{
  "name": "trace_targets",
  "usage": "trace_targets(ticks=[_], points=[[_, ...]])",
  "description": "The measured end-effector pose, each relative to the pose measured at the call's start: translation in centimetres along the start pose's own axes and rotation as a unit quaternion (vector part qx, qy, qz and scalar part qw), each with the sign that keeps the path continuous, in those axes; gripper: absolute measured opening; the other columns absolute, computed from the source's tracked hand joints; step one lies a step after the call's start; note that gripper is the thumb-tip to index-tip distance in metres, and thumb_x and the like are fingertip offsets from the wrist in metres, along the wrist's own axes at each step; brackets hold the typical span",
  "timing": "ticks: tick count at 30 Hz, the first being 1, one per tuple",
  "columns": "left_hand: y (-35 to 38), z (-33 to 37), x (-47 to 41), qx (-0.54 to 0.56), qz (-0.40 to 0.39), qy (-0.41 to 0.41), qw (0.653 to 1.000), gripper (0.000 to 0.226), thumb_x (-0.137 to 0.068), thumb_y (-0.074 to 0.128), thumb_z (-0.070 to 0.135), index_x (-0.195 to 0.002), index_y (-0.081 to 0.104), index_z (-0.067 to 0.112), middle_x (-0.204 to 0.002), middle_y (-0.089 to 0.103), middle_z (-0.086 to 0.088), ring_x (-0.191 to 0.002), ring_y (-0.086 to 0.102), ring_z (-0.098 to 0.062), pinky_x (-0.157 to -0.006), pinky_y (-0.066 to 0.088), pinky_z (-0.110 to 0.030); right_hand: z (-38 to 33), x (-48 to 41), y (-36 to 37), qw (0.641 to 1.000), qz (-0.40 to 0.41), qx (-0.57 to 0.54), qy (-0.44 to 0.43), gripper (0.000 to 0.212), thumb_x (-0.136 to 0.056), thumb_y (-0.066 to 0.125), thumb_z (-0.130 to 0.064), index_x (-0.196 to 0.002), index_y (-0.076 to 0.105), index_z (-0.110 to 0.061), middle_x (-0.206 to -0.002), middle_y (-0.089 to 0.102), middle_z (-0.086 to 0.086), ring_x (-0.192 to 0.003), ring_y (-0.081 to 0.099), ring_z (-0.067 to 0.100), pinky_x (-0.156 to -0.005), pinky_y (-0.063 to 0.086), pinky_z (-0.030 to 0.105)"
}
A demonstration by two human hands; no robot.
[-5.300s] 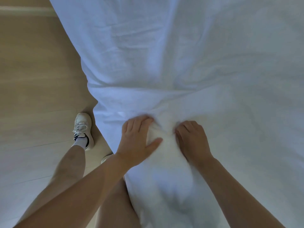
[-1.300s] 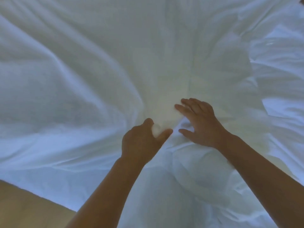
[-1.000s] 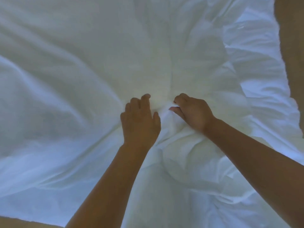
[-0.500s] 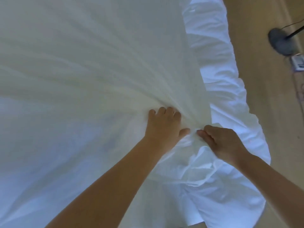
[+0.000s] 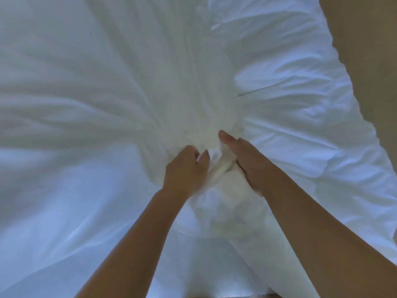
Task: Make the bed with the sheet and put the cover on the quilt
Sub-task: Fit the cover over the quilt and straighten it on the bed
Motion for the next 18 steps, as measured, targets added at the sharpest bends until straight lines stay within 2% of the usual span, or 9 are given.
trace_targets(ticks=[2, 4, 6, 8, 10, 12, 15, 16, 18], points=[[-0.2, 0.6, 0.2, 0.072, 0.021, -0.017, 0.997, 0.028, -0.095, 0.039, 0.041, -0.090, 0.050, 0.016, -0.089, 0.054, 0.002, -0.083, 0.052, -0.019, -0.072, 0.035, -0.030, -0.6, -0.1, 0.6, 0.998, -0.024, -0.049, 0.007, 0.040, -0.089, 0.060, -0.040, -0.114, 0.064, -0.009, -0.094, 0.074, 0.007, -0.081, 0.072, 0.020, -0.062, 0.055, 0.024], [-0.6, 0.8, 0.3, 0.136, 0.003, -0.036, 0.990, 0.021, -0.093, 0.042, 0.031, -0.086, 0.050, 0.014, -0.088, 0.053, 0.001, -0.080, 0.049, -0.017, -0.071, 0.034, -0.029, -0.7, -0.8, 1.8, 0.995, -0.026, -0.088, 0.034, 0.036, -0.087, 0.064, -0.038, -0.109, 0.067, -0.009, -0.094, 0.073, 0.010, -0.079, 0.071, 0.023, -0.065, 0.056, 0.026], [-0.8, 0.8, 0.5, 0.137, -0.035, -0.034, 0.989, 0.010, -0.086, 0.044, 0.016, -0.079, 0.049, 0.010, -0.078, 0.051, -0.003, -0.072, 0.048, -0.020, -0.064, 0.036, -0.030, -0.8, -1.9, 3.0, 0.988, -0.021, -0.148, 0.048, 0.032, -0.082, 0.070, -0.034, -0.103, 0.069, -0.011, -0.092, 0.073, 0.009, -0.078, 0.070, 0.023, -0.069, 0.056, 0.030], [-1.3, 0.6, 0.7, 0.084, -0.066, -0.019, 0.994, 0.009, -0.082, 0.042, 0.006, -0.075, 0.048, 0.009, -0.070, 0.048, -0.003, -0.062, 0.045, -0.018, -0.058, 0.035, -0.026, -1.0, -3.0, 3.9, 0.984, -0.012, -0.174, 0.047, 0.033, -0.079, 0.074, -0.031, -0.104, 0.068, -0.010, -0.093, 0.072, 0.009, -0.080, 0.069, 0.026, -0.073, 0.057, 0.036], [-2.0, -0.1, 0.8, 0.043, -0.065, -0.008, 0.997, 0.018, -0.085, 0.038, 0.003, -0.070, 0.045, 0.011, -0.066, 0.047, -0.001, -0.060, 0.042, -0.016, -0.056, 0.033, -0.026, -1.1, -3.5, 5.1, 0.987, -0.018, -0.152, 0.046, 0.032, -0.078, 0.075, -0.028, -0.103, 0.067, -0.009, -0.090, 0.072, 0.010, -0.077, 0.069, 0.027, -0.073, 0.057, 0.039], [-3.0, -1.1, 0.9, 0.023, -0.043, -0.002, 0.999, 0.025, -0.088, 0.037, 0.005, -0.064, 0.042, 0.012, -0.061, 0.046, 0.000, -0.057, 0.041, -0.015, -0.053, 0.031, -0.024, -1.0, -3.4, 6.8, 0.992, -0.037, -0.111, 0.052, 0.025, -0.077, 0.075, -0.026, -0.094, 0.067, -0.009, -0.084, 0.072, 0.010, -0.074, 0.069, 0.026, -0.069, 0.058, 0.034], [-5.0, -3.4, 0.9, 0.027, 0.007, -0.009, 1.000, 0.034, -0.088, 0.039, 0.004, -0.055, 0.033, 0.012, -0.050, 0.035, 0.002, -0.047, 0.031, -0.012, -0.040, 0.024, -0.014, -0.9, -3.7, 9.8, 0.994, -0.055, -0.082, 0.056, 0.021, -0.075, 0.077, -0.024, -0.089, 0.068, -0.011, -0.088, 0.072, 0.008, -0.085, 0.069, 0.025, -0.083, 0.055, 0.036], [-5.9, -4.3, 1.0, 0.027, 0.026, -0.010, 0.999, 0.036, -0.087, 0.039, 0.003, -0.054, 0.031, 0.012, -0.048, 0.032, 0.002, -0.045, 0.028, -0.011, -0.036, 0.023, -0.014, -0.7, -3.9, 11.1, 0.995, -0.050, -0.068, 0.052, 0.024, -0.074, 0.078, -0.024, -0.091, 0.068, -0.010, -0.092, 0.072, 0.008, -0.089, 0.068, 0.025, -0.089, 0.053, 0.038], [-7.9, -6.3, 1.1, 0.017, 0.064, -0.018, 0.998, 0.031, -0.085, 0.038, 0.001, -0.055, 0.034, 0.010, -0.049, 0.037, 0.000, -0.045, 0.030, -0.012, -0.038, 0.023, -0.015, -0.2, -4.4, 13.8, 0.999, -0.023, -0.003, 0.049, 0.036, -0.074, 0.078, -0.028, -0.100, 0.067, -0.007, -0.100, 0.070, 0.009, -0.093, 0.066, 0.024, -0.091, 0.052, 0.038]])
Point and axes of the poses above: each hand's wrist, its own x-axis away from the middle knuckle, its own y-axis out of the palm, z = x × y, the point moved 3 cm from there along -x, towards the middle knuckle
